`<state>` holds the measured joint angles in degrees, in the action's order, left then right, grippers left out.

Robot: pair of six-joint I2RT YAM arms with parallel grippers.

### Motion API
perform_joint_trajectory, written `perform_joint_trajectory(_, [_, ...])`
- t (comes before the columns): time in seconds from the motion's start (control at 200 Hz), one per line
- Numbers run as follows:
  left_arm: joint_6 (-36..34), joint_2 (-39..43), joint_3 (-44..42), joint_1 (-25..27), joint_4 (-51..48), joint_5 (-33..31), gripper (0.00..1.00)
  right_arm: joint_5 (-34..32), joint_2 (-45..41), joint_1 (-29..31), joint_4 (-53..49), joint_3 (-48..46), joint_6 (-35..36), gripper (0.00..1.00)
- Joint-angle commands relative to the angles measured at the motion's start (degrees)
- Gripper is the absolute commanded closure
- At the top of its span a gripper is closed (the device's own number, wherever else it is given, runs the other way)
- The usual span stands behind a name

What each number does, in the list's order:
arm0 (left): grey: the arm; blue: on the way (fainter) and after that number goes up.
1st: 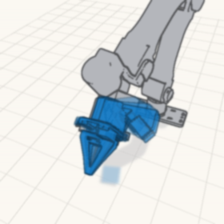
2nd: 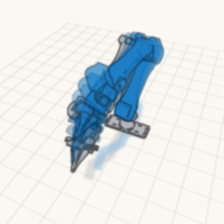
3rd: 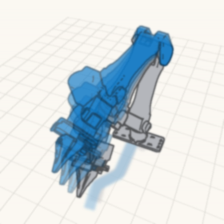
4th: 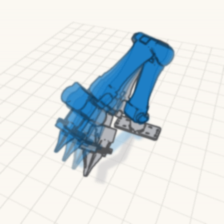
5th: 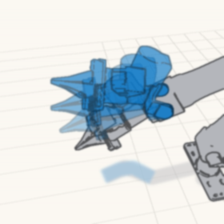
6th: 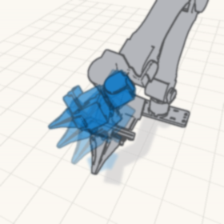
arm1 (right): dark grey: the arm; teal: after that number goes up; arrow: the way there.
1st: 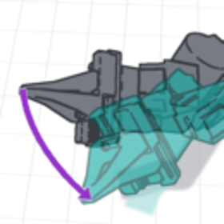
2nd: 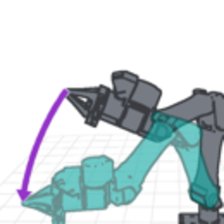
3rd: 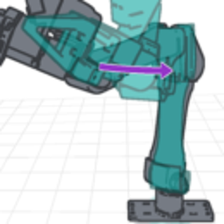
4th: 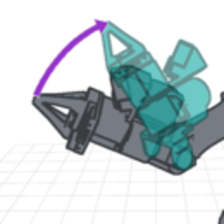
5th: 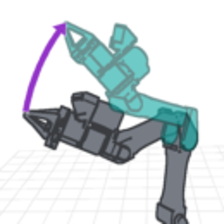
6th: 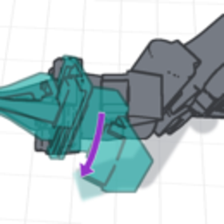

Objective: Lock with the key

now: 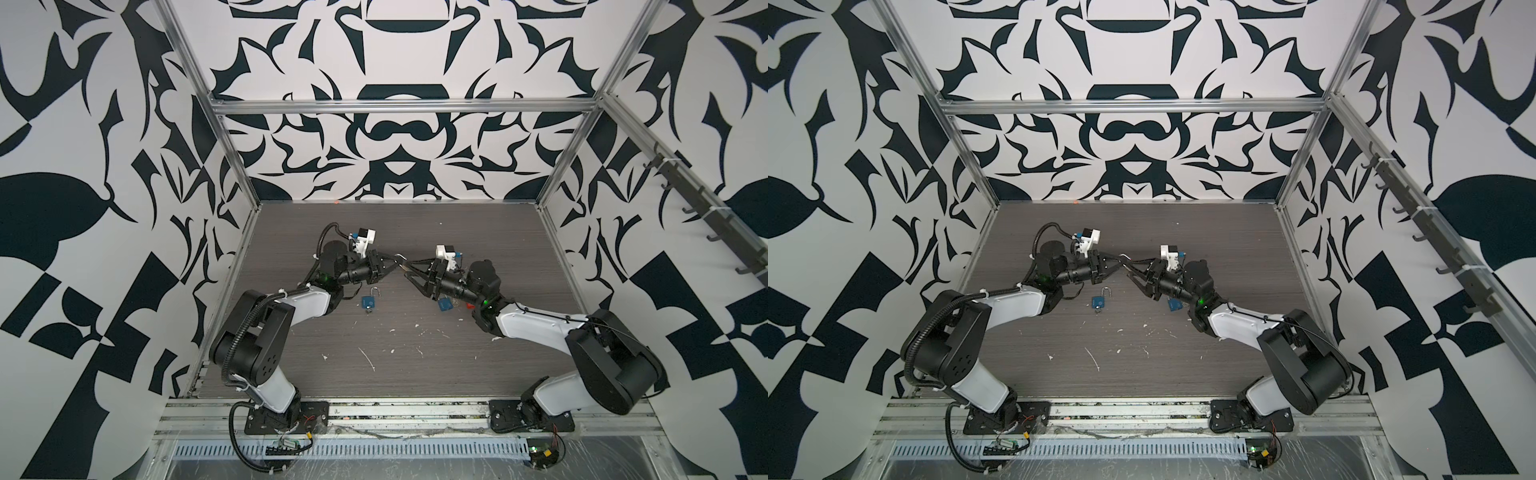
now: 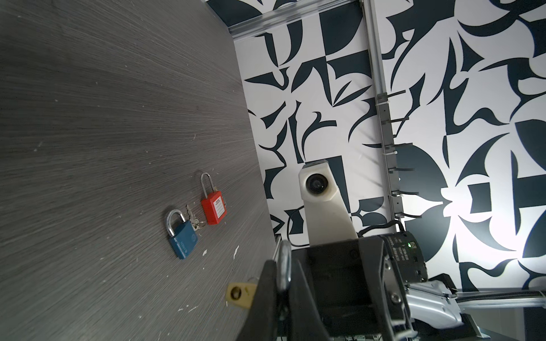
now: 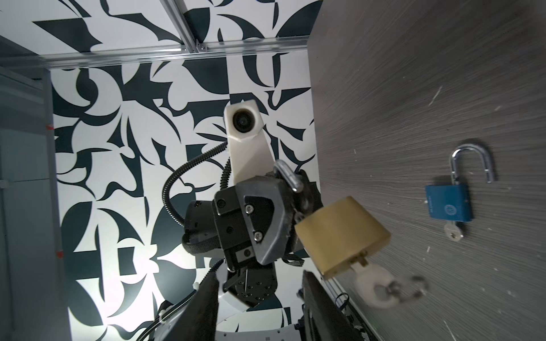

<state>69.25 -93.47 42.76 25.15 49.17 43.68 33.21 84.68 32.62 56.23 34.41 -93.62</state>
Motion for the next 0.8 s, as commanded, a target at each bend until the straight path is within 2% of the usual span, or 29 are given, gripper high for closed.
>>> perform_joint_trajectory(0.0, [1.0,1.8,-0.8,0.0,3.3,-0.1,1.00,-0.4,2.7,0.5,11.4,0.2,-5.1,0.53])
perform_joint_trajectory(0.22, [1.2,1.7,-0.7,0.0,4.0,0.0,1.00,-1.1,5.1,1.0,15.0,0.4,-6.5,0.54])
perform_joint_trajectory(0.465, [1.3,1.1,-1.1,0.0,4.5,-0.4,1.00,-0.8,3.2,2.4,12.7,0.0,-4.7,0.54])
perform_joint_trajectory(0.795, [1.8,0.4,-0.7,0.0,5.6,0.3,1.00,-2.6,5.1,2.9,12.6,-2.5,-3.9,0.55])
